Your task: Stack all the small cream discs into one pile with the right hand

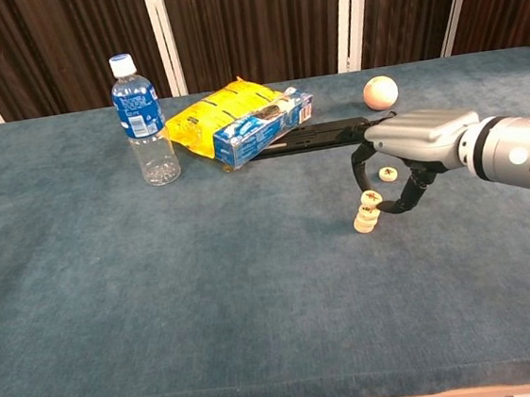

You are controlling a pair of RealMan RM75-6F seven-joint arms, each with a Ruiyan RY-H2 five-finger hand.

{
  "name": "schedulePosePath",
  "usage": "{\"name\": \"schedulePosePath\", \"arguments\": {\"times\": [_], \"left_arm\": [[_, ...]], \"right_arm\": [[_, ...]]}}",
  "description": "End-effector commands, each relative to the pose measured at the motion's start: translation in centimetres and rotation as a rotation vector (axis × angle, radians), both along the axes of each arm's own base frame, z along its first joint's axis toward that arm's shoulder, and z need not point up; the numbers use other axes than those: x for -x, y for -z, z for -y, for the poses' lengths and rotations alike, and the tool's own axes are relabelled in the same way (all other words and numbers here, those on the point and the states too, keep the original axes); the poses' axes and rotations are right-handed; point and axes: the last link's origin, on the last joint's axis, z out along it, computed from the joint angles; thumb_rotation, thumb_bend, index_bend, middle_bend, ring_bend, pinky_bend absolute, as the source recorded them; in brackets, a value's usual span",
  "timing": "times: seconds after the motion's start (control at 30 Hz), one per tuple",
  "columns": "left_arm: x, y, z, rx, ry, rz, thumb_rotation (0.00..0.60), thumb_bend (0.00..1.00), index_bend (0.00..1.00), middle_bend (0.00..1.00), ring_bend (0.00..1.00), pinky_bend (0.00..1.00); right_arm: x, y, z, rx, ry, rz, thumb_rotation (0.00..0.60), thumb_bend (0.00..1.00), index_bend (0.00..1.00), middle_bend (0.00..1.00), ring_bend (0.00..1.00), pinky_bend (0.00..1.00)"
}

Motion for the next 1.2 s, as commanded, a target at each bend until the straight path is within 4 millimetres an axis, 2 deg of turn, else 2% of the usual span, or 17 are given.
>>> {"name": "schedulePosePath", "arguments": {"times": [0.03, 0.4, 0.67, 0.77, 0.8, 0.93, 1.07, 1.2], "left_arm": [[0.0, 0.0, 0.0, -0.001, 0.0, 0.001, 0.6, 0.38, 0.0, 0.0, 0.0, 0.09], [0.0, -0.3, 0.1, -0.008, 0.004, 0.007, 0.6, 0.38, 0.0, 0.0, 0.0, 0.09], [-0.1, -0.2, 0.1, -0.006, 0.005, 0.007, 0.6, 0.38, 0.0, 0.0, 0.0, 0.09], [-0.1, -0.3, 0.1, -0.009, 0.007, 0.008, 0.6, 0.38, 0.0, 0.0, 0.0, 0.09], [-0.1, -0.4, 0.2, -0.014, 0.006, 0.01, 0.6, 0.38, 0.0, 0.0, 0.0, 0.09], [-0.1, -0.3, 0.2, -0.009, 0.007, 0.011, 0.6, 0.38, 0.0, 0.0, 0.0, 0.09], [-0.1, -0.1, 0.1, -0.002, 0.005, 0.008, 0.6, 0.38, 0.0, 0.0, 0.0, 0.09], [0.0, 0.1, -0.2, 0.003, -0.003, 0.004, 0.6, 0.38, 0.0, 0.0, 0.0, 0.09]], "right_arm": [[0.0, 0.2, 0.0, -0.002, -0.001, -0.003, 0.6, 0.47, 0.64, 0.03, 0.0, 0.0], [0.1, 0.4, -0.1, -0.01, -0.003, -0.019, 0.6, 0.47, 0.52, 0.03, 0.0, 0.0], [0.1, 0.3, -0.3, -0.014, -0.007, -0.022, 0.6, 0.47, 0.48, 0.03, 0.0, 0.0], [0.2, -0.3, -0.2, 0.004, -0.013, -0.019, 0.6, 0.47, 0.44, 0.03, 0.0, 0.0], [1.1, -1.7, 0.6, 0.064, 0.011, -0.018, 0.6, 0.47, 0.44, 0.03, 0.0, 0.0], [2.4, -3.0, 2.4, 0.117, 0.092, 0.009, 0.6, 0.47, 0.44, 0.03, 0.0, 0.0], [3.1, -3.0, 4.3, 0.159, 0.144, 0.018, 0.6, 0.47, 0.45, 0.03, 0.0, 0.0], [3.6, -2.0, 5.7, 0.162, 0.187, -0.004, 0.6, 0.47, 0.46, 0.03, 0.0, 0.0]]}}
